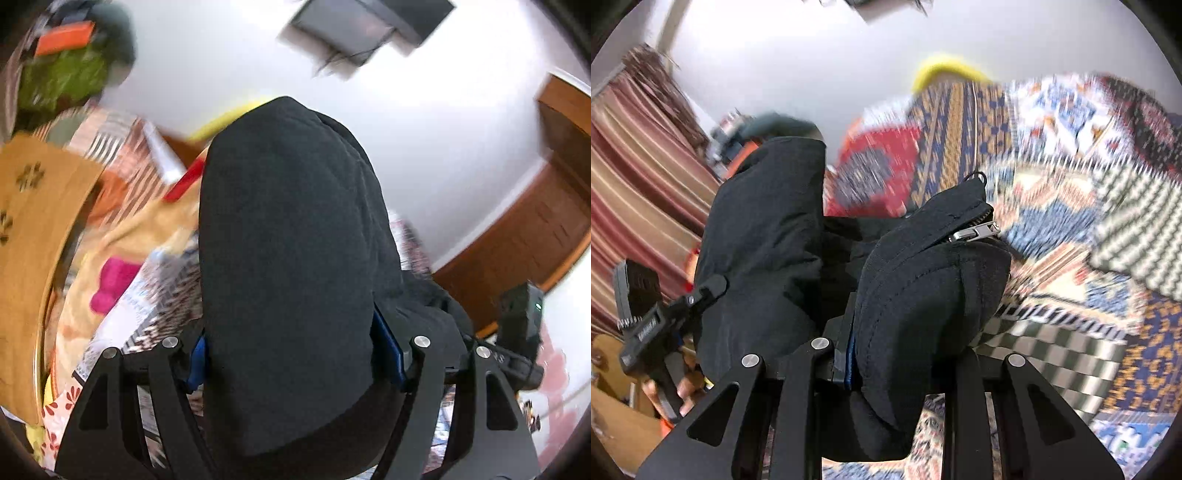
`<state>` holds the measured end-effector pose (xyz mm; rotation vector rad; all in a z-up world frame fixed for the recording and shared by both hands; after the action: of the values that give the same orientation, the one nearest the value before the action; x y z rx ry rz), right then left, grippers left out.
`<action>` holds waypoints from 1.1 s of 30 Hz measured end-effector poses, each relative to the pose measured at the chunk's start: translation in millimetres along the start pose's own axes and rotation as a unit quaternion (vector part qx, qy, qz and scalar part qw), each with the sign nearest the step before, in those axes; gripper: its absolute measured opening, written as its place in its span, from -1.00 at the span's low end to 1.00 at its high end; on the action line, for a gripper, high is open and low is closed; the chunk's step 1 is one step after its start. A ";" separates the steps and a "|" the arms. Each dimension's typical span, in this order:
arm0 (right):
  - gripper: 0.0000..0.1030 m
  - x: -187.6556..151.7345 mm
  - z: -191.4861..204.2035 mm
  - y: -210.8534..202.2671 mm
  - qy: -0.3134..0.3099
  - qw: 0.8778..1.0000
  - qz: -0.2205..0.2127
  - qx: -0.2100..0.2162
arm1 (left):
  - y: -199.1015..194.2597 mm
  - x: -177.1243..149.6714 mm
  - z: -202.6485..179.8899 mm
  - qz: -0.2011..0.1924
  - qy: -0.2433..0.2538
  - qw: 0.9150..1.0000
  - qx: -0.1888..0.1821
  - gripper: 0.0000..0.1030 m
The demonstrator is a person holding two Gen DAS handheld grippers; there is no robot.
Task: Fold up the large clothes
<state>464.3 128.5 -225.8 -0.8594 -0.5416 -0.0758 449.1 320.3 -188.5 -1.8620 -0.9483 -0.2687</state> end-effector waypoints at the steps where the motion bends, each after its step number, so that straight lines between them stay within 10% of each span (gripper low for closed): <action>1: -0.58 -6.2 -6.1 14.8 0.005 1.000 0.013 -0.009 | 16.6 -3.5 15.5 0.019 -0.014 1.000 0.013 0.42; 7: -0.35 -20.9 -17.9 28.8 -0.001 1.000 0.022 -0.013 | 54.2 -32.5 75.9 0.068 -0.086 0.994 0.002 0.52; 17: -0.14 -33.7 -16.6 -39.1 0.001 0.999 0.015 -0.043 | 20.3 -42.9 43.7 0.054 0.001 0.992 0.115 0.55; 33: -0.14 -73.7 136.1 -233.4 -0.130 0.980 -0.151 0.024 | -218.5 -86.1 -125.0 -0.138 0.166 0.969 0.121 0.55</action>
<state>278.5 64.0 -26.3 -0.7383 -0.9150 -0.2278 263.2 216.8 -28.7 -1.4063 -0.9569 -0.5867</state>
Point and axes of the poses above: each gripper's, at about its wrist camera, not at the fingertips, and y roughly the way its jaws point, z to its left, x to its top, the point moved 5 cm from there along y, roughly the way its jaws point, and after that the axes turned 4 degrees about x, right-handed, at the moved point
